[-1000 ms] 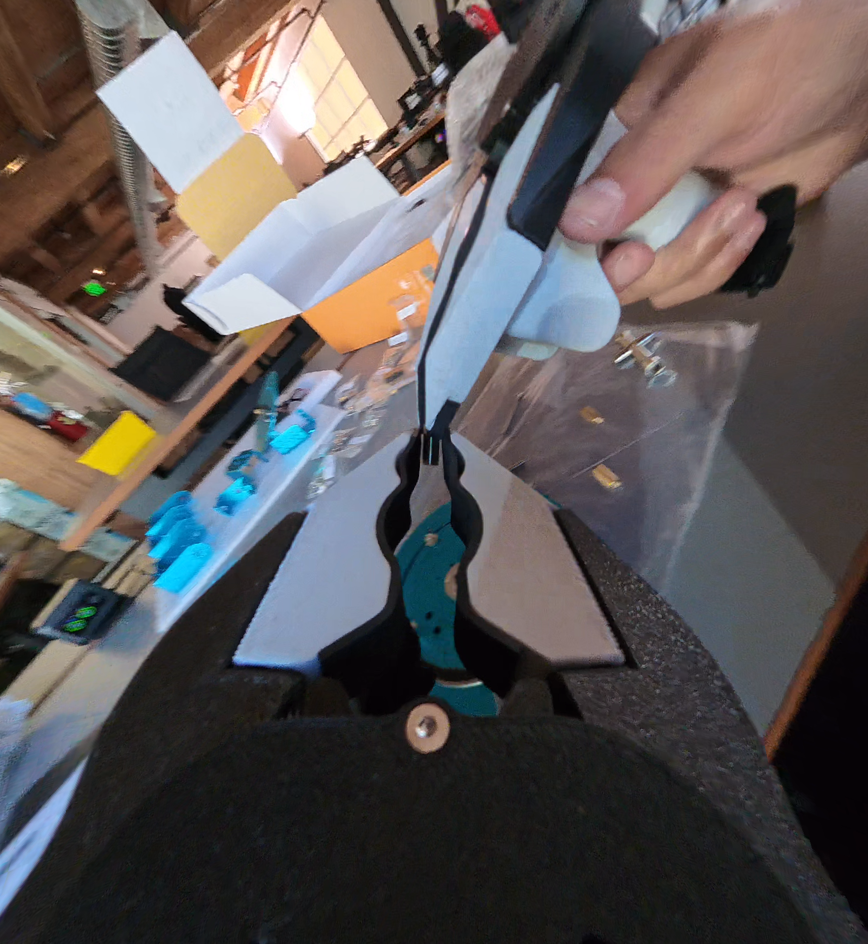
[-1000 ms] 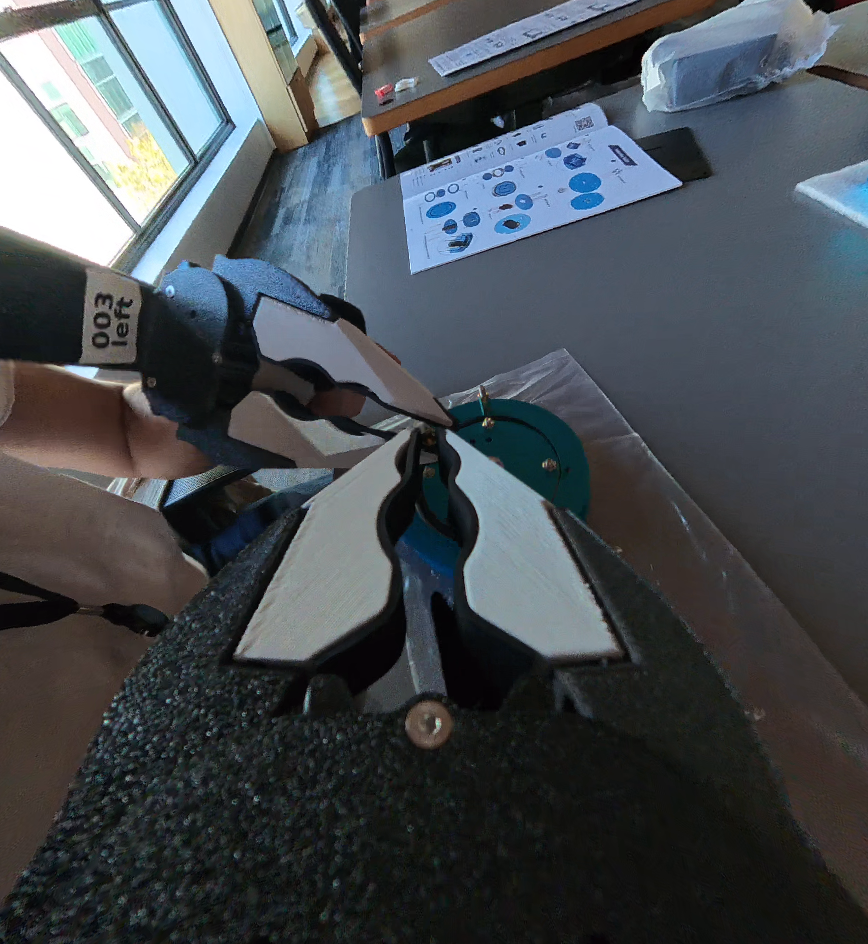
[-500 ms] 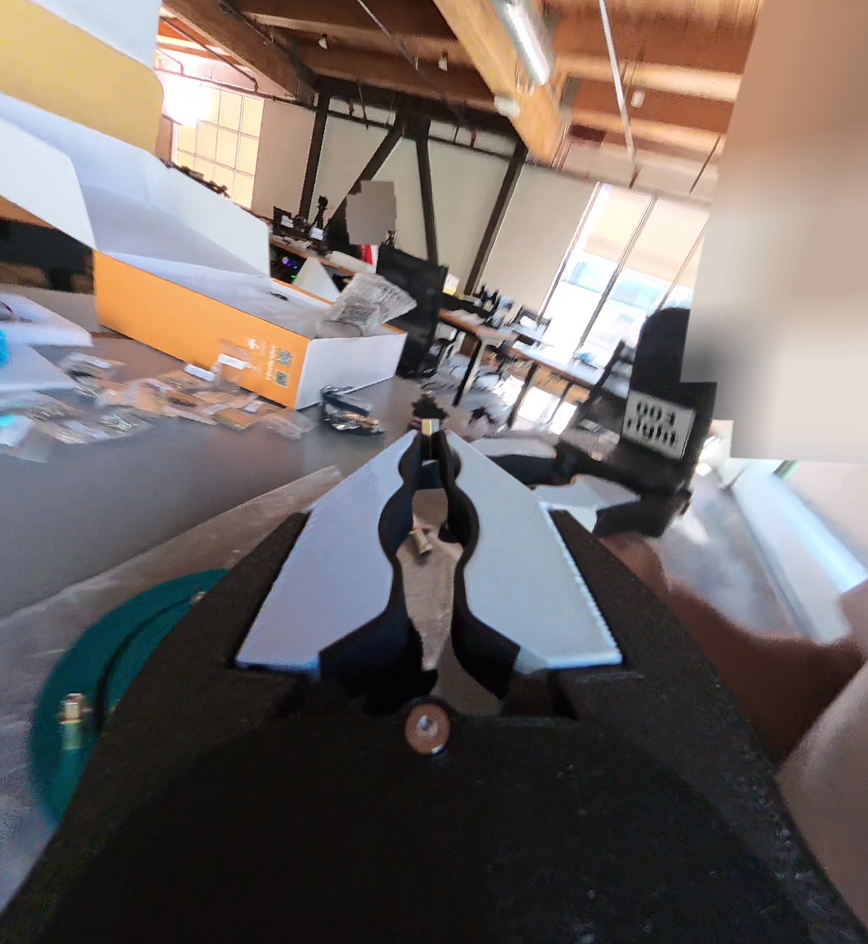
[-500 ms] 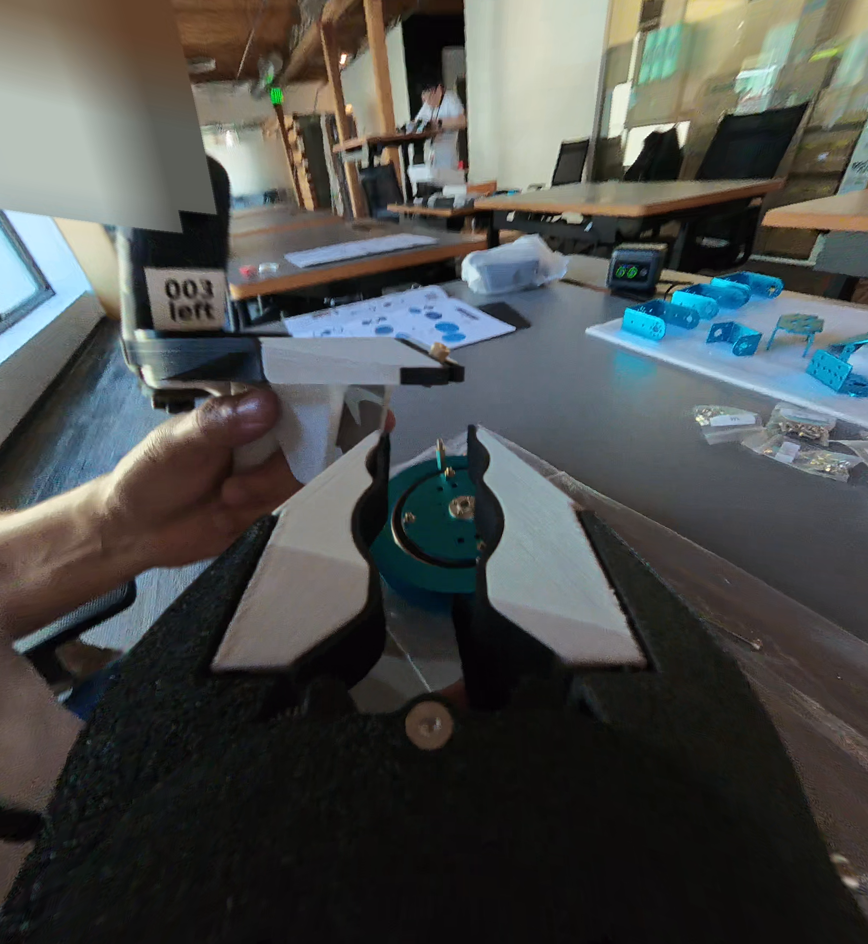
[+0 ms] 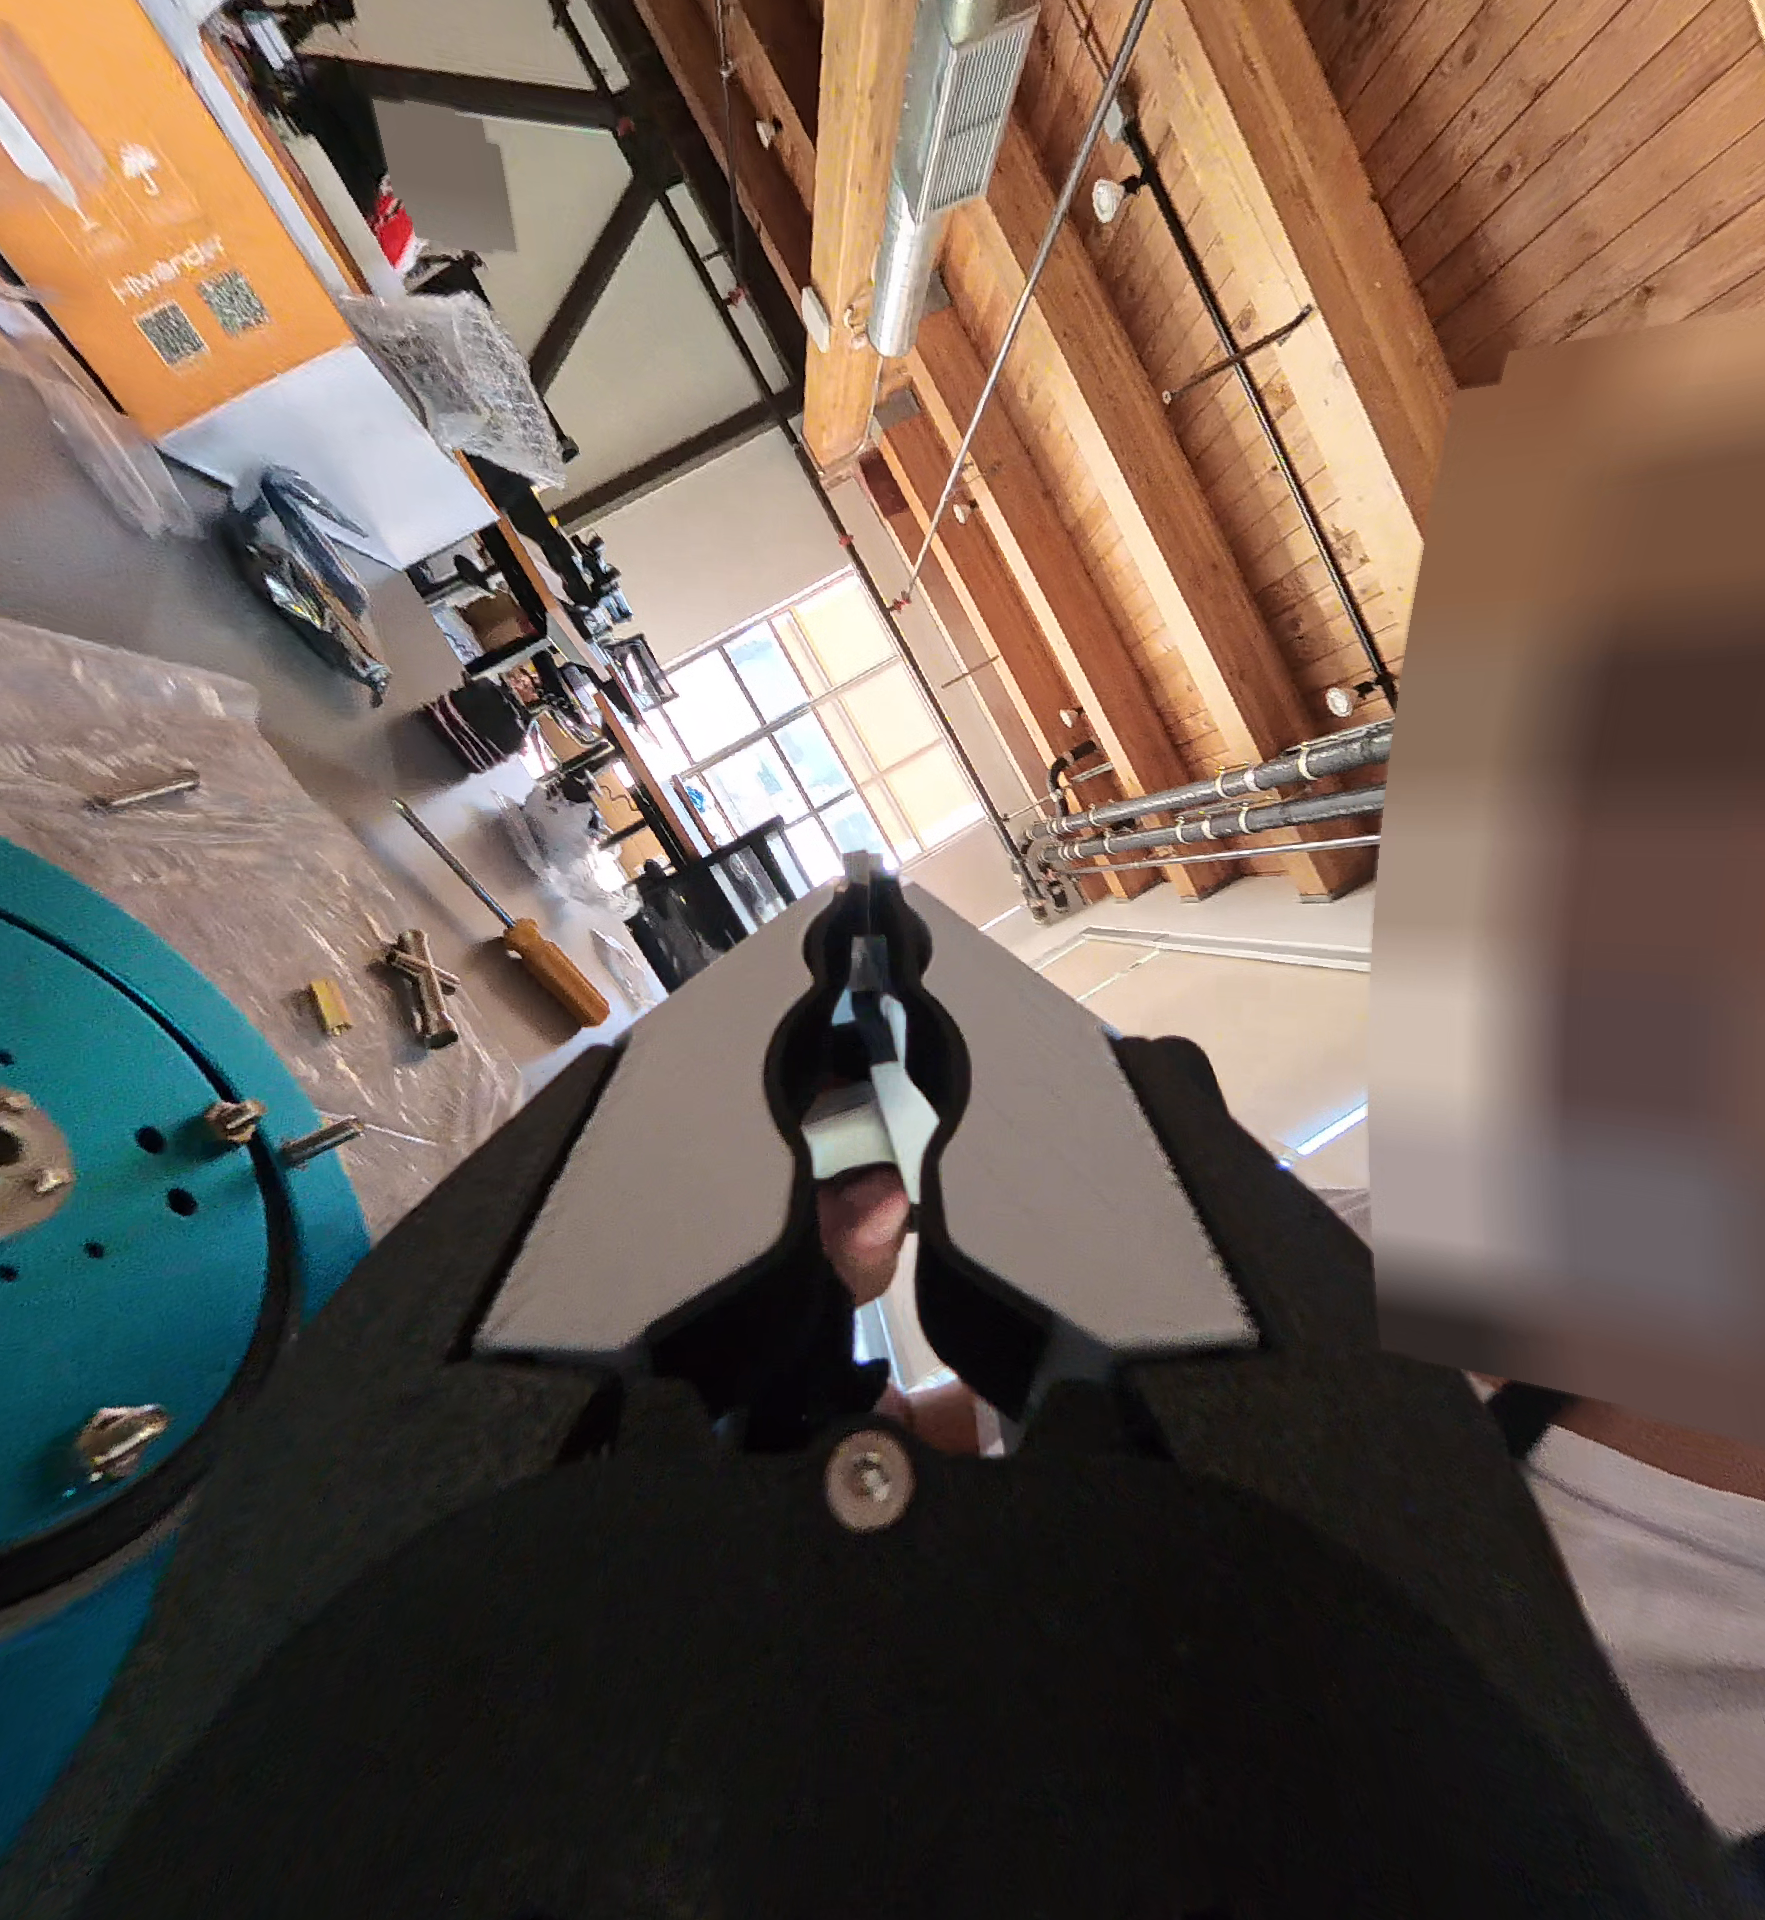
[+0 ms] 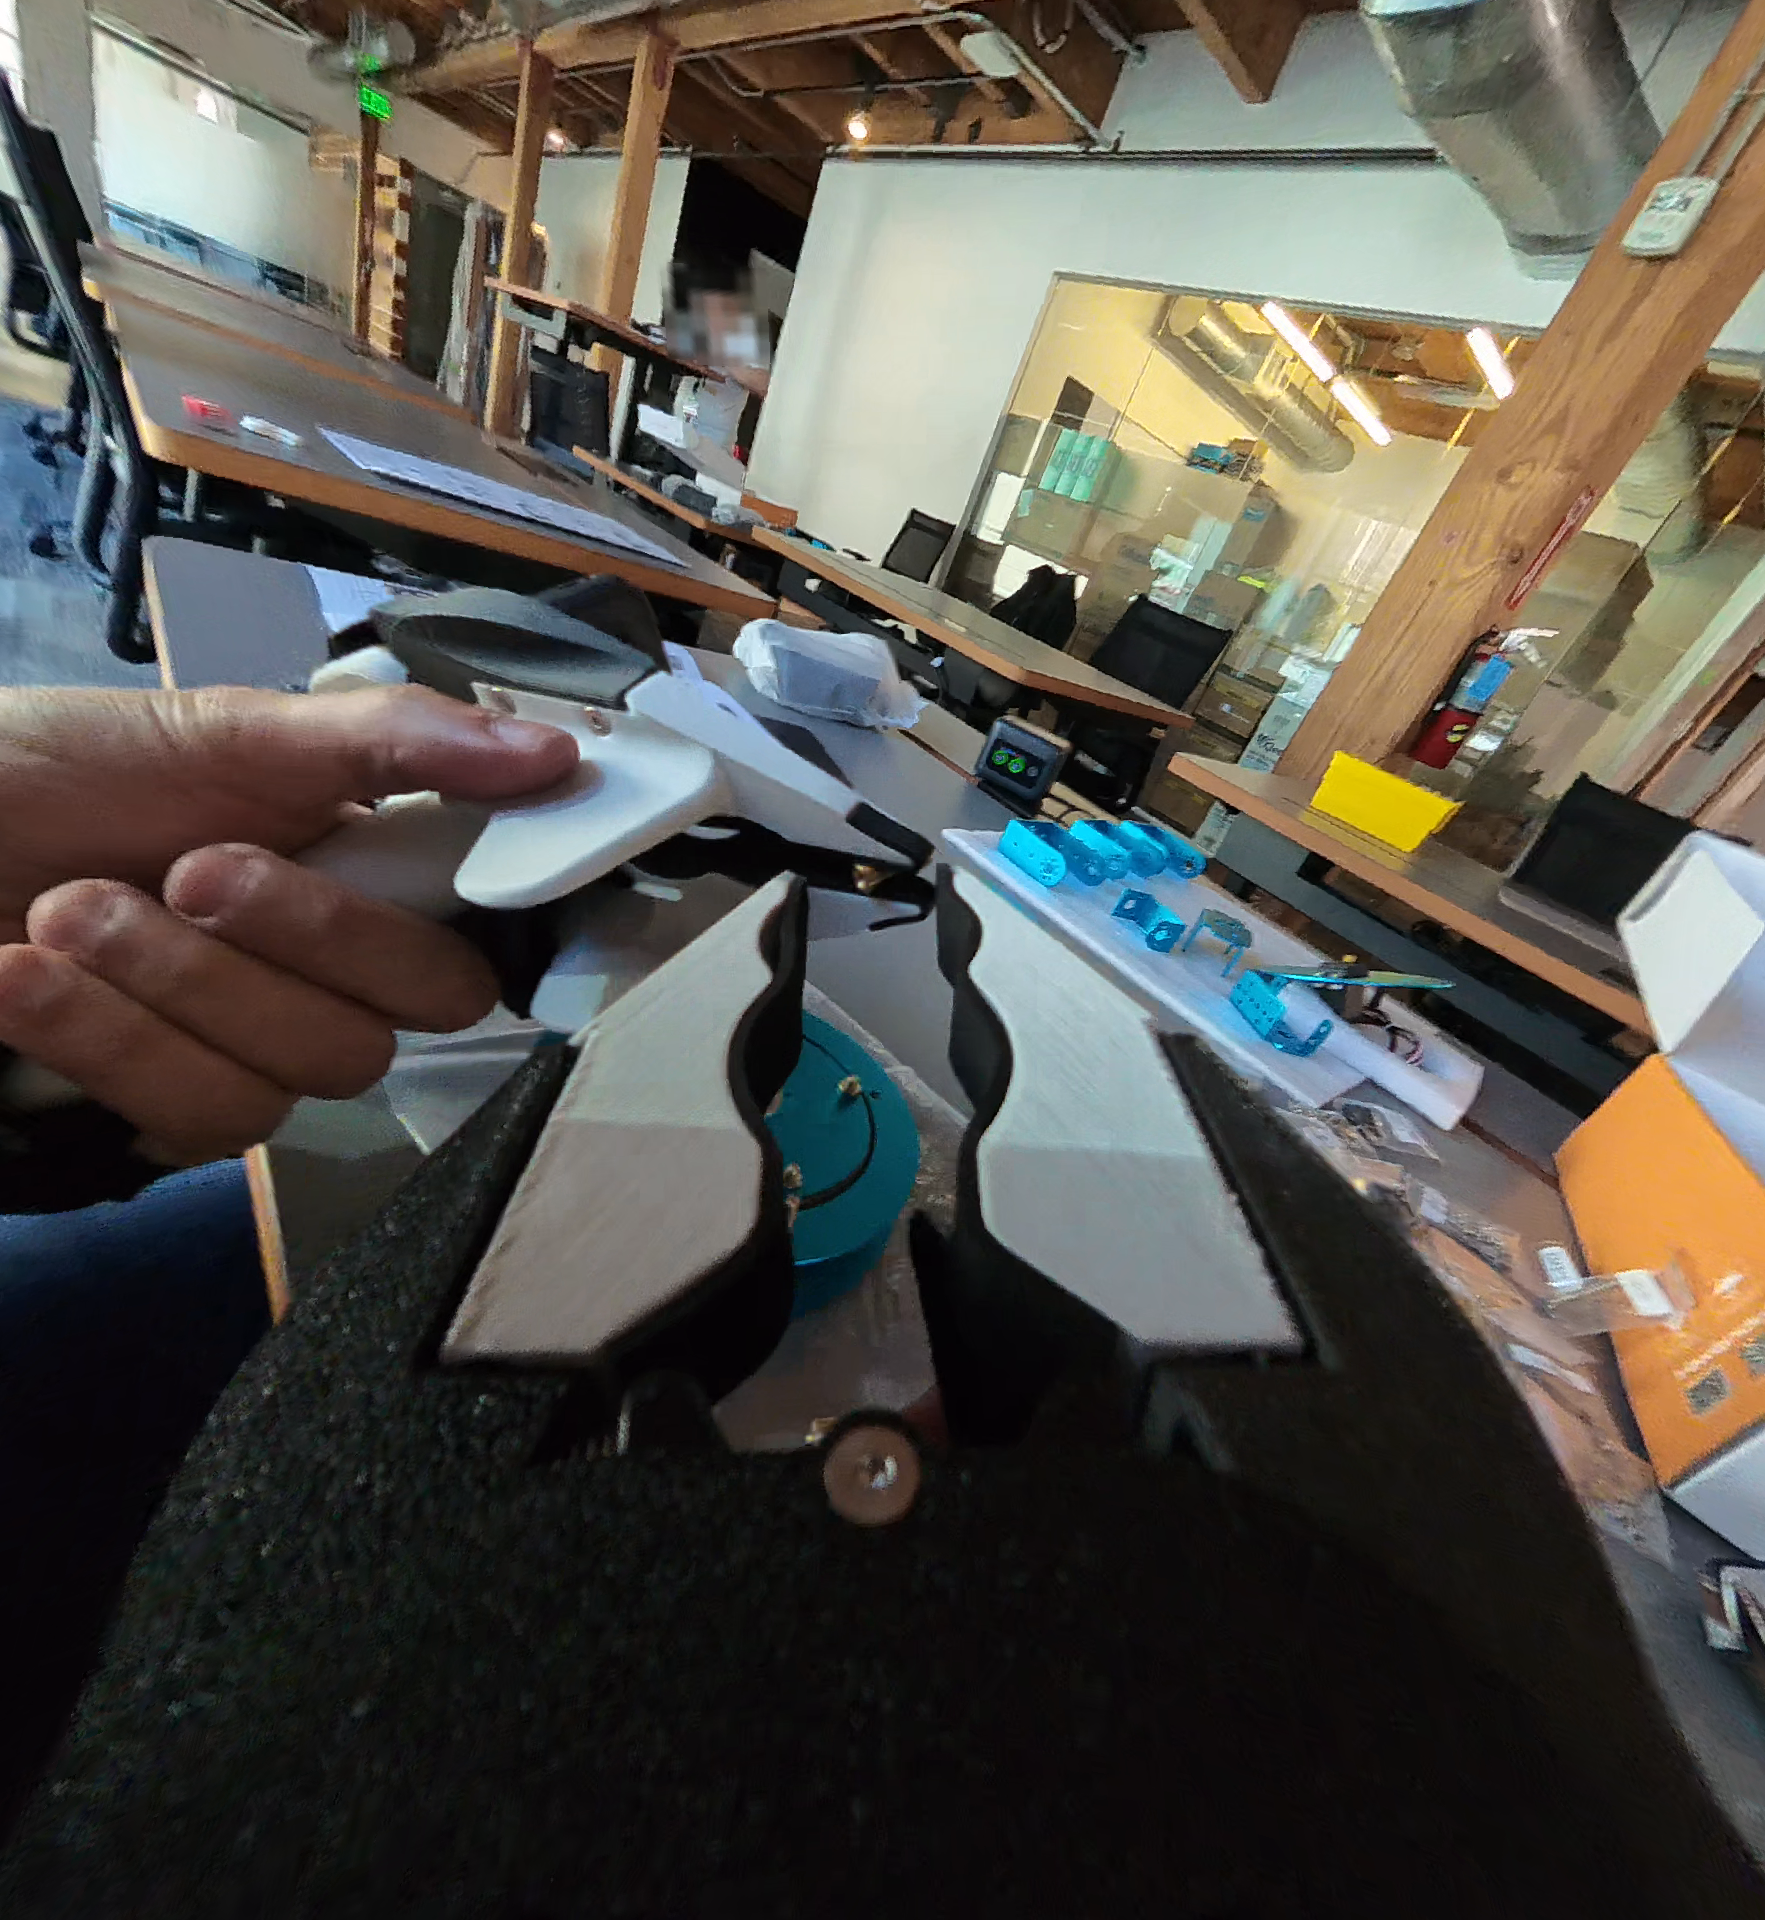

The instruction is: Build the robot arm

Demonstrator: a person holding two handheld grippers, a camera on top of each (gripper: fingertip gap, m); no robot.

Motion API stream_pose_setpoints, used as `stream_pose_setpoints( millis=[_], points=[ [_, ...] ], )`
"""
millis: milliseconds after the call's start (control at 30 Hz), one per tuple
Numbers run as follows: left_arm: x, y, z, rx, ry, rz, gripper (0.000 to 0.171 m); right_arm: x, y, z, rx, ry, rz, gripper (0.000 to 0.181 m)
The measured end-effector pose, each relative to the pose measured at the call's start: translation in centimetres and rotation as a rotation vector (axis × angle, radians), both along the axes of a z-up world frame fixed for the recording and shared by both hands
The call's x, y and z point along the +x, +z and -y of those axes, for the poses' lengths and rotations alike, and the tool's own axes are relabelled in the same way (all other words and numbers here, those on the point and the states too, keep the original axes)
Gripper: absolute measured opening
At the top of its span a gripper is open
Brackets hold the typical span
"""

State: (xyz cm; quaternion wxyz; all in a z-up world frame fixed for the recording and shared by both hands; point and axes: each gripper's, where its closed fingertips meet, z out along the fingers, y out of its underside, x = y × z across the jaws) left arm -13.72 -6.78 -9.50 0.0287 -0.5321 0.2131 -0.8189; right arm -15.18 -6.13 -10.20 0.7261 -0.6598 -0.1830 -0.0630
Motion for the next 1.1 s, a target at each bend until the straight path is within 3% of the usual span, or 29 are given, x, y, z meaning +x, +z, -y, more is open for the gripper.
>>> stream_pose_setpoints(
  millis=[167, 333, 533, 1100],
  points=[
    [-0.3, -0.3, 1.3, 0.007, -0.118, -0.038, 0.005, -0.4, 0.1, 0.4, -0.001, 0.081, 0.012, 0.018],
    [-1.1, -1.3, 2.7, 0.064, -0.294, -0.122, 0.005, -1.3, -0.8, 1.6, -0.077, 0.305, 0.016, 0.010],
    [-1.4, -2.3, 2.7, 0.218, -0.335, -0.224, 0.006, -1.6, -1.6, 1.6, -0.108, 0.368, 0.019, 0.008],
    [-2.3, -2.6, 1.3, -0.139, -0.457, -0.192, 0.015, -1.7, -3.1, 0.7, -0.184, 0.337, 0.065, 0.006]
  ],
)
